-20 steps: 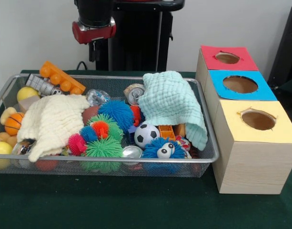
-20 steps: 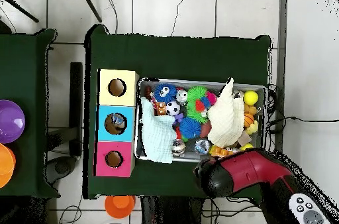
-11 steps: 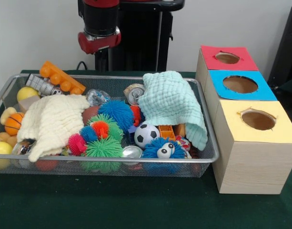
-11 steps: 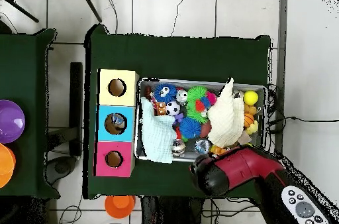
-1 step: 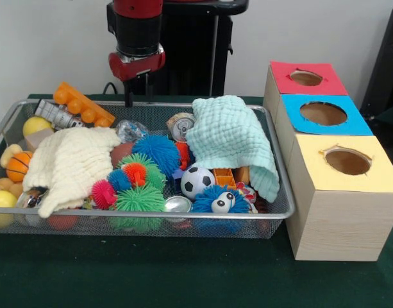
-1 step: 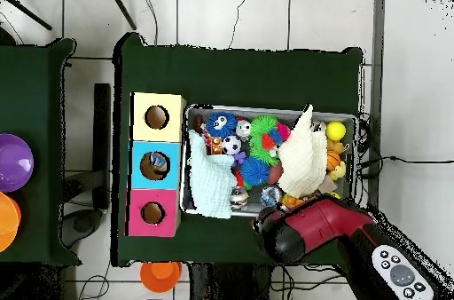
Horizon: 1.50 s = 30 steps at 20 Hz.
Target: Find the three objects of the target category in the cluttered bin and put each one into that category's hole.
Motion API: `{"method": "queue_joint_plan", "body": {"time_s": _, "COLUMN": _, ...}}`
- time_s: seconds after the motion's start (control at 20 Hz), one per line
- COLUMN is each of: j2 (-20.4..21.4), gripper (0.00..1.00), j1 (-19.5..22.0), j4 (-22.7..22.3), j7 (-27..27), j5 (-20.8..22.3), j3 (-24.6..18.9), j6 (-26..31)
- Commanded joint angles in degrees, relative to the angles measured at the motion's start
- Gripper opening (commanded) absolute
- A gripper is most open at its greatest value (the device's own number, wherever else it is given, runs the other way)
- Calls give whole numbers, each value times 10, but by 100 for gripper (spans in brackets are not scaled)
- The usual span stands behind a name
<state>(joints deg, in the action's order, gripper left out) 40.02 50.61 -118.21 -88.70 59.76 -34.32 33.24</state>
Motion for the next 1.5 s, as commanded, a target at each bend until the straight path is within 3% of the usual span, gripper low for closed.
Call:
{"method": "queue_joint_plan", "body": {"time_s": 0.05, "j2": -30, "gripper": 100, "j1": 10, "j4": 57, "j7": 94, "j5": 44, "j3": -31, "j6": -40}}
{"method": "queue_joint_plan", "body": {"time_s": 0.3, "j2": -29, "gripper": 100, "j1": 1, "j4": 60, "j7": 86, "j5": 46, "j3": -32, "j6": -41}}
{"method": "queue_joint_plan", "body": {"time_s": 0.7, "j2": -35, "gripper": 100, "j1": -36, "j4": 91, "j7": 12, "j5": 127, "j3": 6, "j6": -97}}
{"method": "queue_joint_plan", "body": {"time_s": 1.5, "j2": -26, "gripper": 100, "j1": -50, "j4": 99, "j7": -36, "j5": 177, "j3": 23, "j6": -133}}
